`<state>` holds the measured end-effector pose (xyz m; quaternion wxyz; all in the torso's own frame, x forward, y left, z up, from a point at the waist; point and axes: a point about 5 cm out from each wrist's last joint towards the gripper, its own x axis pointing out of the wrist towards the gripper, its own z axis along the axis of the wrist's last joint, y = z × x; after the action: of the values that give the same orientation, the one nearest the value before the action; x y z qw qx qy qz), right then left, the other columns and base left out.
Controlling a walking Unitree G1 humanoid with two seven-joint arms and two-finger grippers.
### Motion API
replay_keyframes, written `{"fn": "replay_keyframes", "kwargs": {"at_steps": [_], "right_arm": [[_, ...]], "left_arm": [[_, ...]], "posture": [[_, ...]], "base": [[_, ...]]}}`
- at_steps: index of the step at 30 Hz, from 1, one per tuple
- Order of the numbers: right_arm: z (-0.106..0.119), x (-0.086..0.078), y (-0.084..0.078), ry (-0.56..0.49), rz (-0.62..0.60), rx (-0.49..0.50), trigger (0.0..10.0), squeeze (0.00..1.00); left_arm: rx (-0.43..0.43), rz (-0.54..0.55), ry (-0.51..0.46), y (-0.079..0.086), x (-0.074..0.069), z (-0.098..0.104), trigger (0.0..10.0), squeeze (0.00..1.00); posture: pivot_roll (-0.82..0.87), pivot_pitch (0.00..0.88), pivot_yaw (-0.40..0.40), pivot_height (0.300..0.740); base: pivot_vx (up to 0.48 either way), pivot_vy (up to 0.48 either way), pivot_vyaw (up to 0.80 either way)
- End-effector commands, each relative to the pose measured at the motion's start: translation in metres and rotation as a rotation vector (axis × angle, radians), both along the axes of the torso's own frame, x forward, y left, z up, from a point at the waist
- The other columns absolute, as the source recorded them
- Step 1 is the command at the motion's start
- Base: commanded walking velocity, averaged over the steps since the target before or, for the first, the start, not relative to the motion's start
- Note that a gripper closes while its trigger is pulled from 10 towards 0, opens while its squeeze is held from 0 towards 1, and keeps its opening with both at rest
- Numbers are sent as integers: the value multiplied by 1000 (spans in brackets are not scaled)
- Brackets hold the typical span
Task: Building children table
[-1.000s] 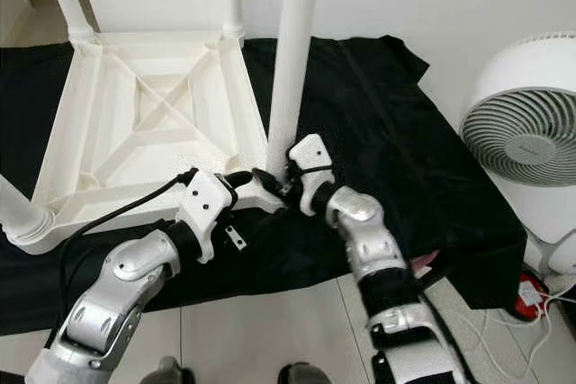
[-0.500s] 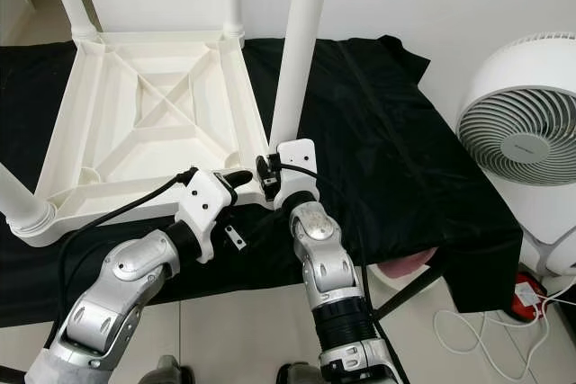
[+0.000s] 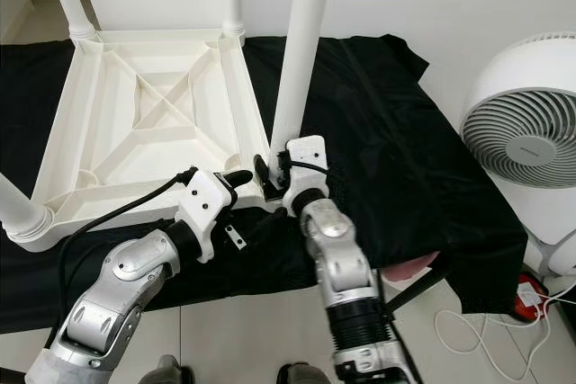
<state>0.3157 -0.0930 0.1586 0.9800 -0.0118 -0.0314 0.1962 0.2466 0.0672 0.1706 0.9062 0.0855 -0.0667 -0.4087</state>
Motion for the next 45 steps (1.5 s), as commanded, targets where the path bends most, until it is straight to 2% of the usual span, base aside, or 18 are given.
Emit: {"fn": "replay_keyframes", "kwargs": {"at_steps": [1,2,3,4,6,9,13,18,19,20,21,29,30,31,33,36,40,45], "right_arm": [[-2,-4,-4,12,71,-2,10000,1000],[-4,-5,-11,-1,185,-59,10000,0],[-5,-6,-17,-8,274,-106,10000,0],[-5,-6,-17,-8,274,-106,10000,0],[-6,-6,-25,-13,378,-169,10000,0],[-7,-5,-28,-16,402,-187,10000,0],[-6,5,-33,-23,522,-249,10000,0],[-6,11,-33,-19,553,-274,10000,0],[-7,16,-32,-12,570,-293,2902,0],[-7,16,-32,-12,570,-293,2902,0],[-8,21,-32,-3,579,-304,0,0],[-10,25,-30,15,600,-300,0,0],[-12,22,-29,14,606,-278,0,0],[-12,22,-29,14,606,-278,0,0],[-15,19,-29,15,609,-255,0,0],[-16,19,-29,14,615,-248,0,0],[-22,18,-29,15,625,-229,0,0],[-24,18,-29,13,626,-220,0,0]], "left_arm": [[-3,45,-4,0,1,-1,10000,0],[-2,45,-5,0,2,-1,10000,0],[-2,45,-6,0,3,-1,10000,0],[-2,45,-6,0,3,-1,10000,0],[-1,43,-8,1,4,0,10000,0],[1,41,-9,1,4,0,10000,0],[3,38,-12,1,5,1,10000,0],[4,38,-13,1,5,1,10000,0],[4,38,-15,1,6,2,10000,0],[4,38,-15,1,6,2,10000,0],[4,40,-17,2,6,3,10000,0],[13,24,-21,6,3,7,10000,0],[42,128,-112,19,10,21,10000,0],[42,128,-112,19,10,21,10000,0],[50,226,-186,30,19,35,10000,0],[47,248,-204,33,22,40,10000,0],[26,202,-237,27,18,54,10000,0],[21,185,-238,25,16,56,10000,0]], "posture": [[-20,51,-48,740],[-24,47,-44,740],[-26,46,-42,740],[-26,46,-42,740],[-29,45,-38,740],[-29,45,-38,740],[-29,48,-27,740],[-26,50,-19,740],[-22,50,-18,740],[-22,50,-18,740],[-18,49,-17,740],[-10,50,-18,740],[-11,55,-18,740],[-11,55,-18,740],[-11,55,-18,740],[-11,55,-18,740],[-18,66,-6,740],[-18,68,-4,740]], "base": [[0,0,0],[0,0,0],[0,0,0],[0,0,0],[0,0,0],[0,0,0],[0,0,0],[0,0,0],[0,0,0],[0,0,0],[0,0,0],[0,0,0],[0,0,0],[0,0,0],[0,0,0],[0,0,0],[0,0,0],[0,0,0]]}}
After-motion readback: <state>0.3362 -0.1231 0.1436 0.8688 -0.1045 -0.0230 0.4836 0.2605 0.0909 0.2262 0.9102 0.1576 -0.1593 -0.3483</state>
